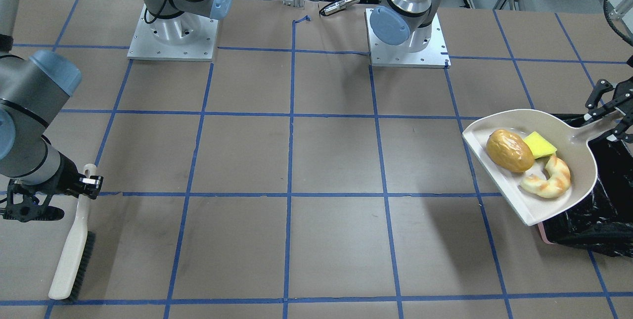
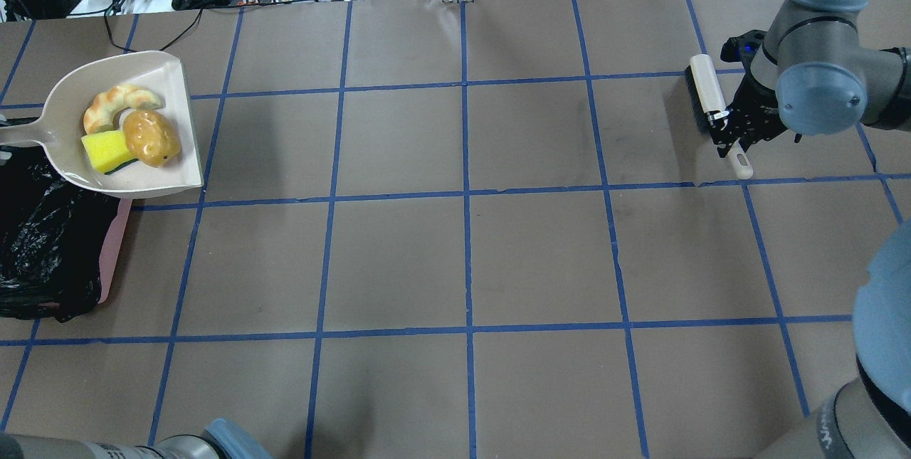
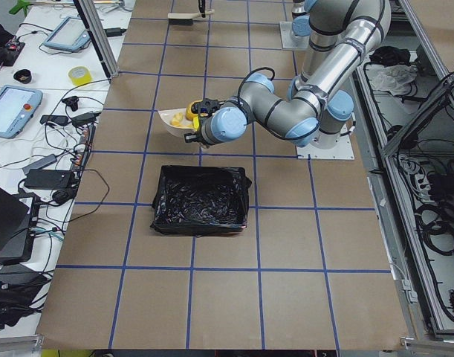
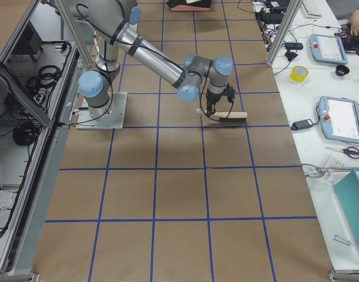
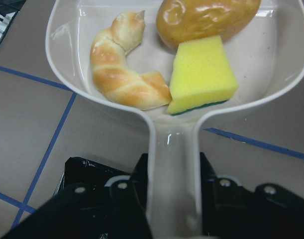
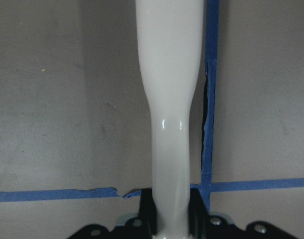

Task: Sweep and dump trash into bin
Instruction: 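Carry the dustpan with the left gripper over the black trash bin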

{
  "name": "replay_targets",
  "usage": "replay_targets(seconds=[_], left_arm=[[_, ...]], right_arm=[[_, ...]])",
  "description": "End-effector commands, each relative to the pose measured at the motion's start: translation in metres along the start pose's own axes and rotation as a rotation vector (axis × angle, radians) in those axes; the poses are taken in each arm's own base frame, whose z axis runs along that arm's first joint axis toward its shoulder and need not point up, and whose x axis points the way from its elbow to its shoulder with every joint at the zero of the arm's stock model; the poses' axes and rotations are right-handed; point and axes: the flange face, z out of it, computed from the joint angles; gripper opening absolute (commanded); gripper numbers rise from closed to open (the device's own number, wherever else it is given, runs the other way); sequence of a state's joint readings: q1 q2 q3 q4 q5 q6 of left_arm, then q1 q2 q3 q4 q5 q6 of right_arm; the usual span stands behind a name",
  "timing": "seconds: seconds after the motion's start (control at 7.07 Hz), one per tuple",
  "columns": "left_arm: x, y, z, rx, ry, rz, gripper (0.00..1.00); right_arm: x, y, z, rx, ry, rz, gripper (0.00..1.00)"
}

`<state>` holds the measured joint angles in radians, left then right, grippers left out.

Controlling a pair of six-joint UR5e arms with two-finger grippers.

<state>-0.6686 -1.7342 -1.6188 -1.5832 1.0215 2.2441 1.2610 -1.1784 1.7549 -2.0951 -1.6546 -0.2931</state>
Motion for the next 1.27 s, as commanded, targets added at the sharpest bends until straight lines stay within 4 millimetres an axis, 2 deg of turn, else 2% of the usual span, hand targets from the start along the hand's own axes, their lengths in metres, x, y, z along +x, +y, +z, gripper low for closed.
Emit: replay_targets(seconds=[0.0, 0.28, 0.42, 0.57, 0.71, 0.85, 0.99, 1.13], left_arm=[[-0.002, 0.04, -0.021, -0.019, 0.018, 0.017, 0.0], [-0.022, 0.069, -0.036, -0.079, 0.062, 0.056, 0.0], [-0.031, 0.087, -0.05, -0.083, 0.069, 0.085, 0.0], [-0.033, 0.124, -0.062, -0.097, 0.072, 0.077, 0.0], [-0.031, 0.161, -0.078, -0.118, 0.072, 0.093, 0.0], [-0.03, 0.191, -0.086, -0.127, 0.068, 0.095, 0.0], [-0.033, 0.206, -0.092, -0.134, 0.061, 0.107, 0.0], [-0.033, 0.205, -0.108, -0.202, 0.088, 0.106, 0.0]], right_arm=[[0.0, 0.0, 0.004, -0.012, -0.001, 0.002, 0.0], [0.0, 0.001, 0.005, -0.017, -0.003, -0.001, 0.15], [0.0, 0.001, 0.004, -0.017, -0.003, -0.001, 0.52], [0.0, 0.001, 0.002, -0.011, -0.001, 0.001, 0.76], [0.0, 0.001, 0.0, -0.006, -0.001, 0.001, 0.93], [0.0, 0.001, -0.004, -0.002, 0.002, 0.002, 1.0], [0.001, 0.002, -0.014, 0.009, 0.007, 0.003, 1.0], [0.002, 0.004, -0.033, 0.038, 0.011, 0.005, 1.0]])
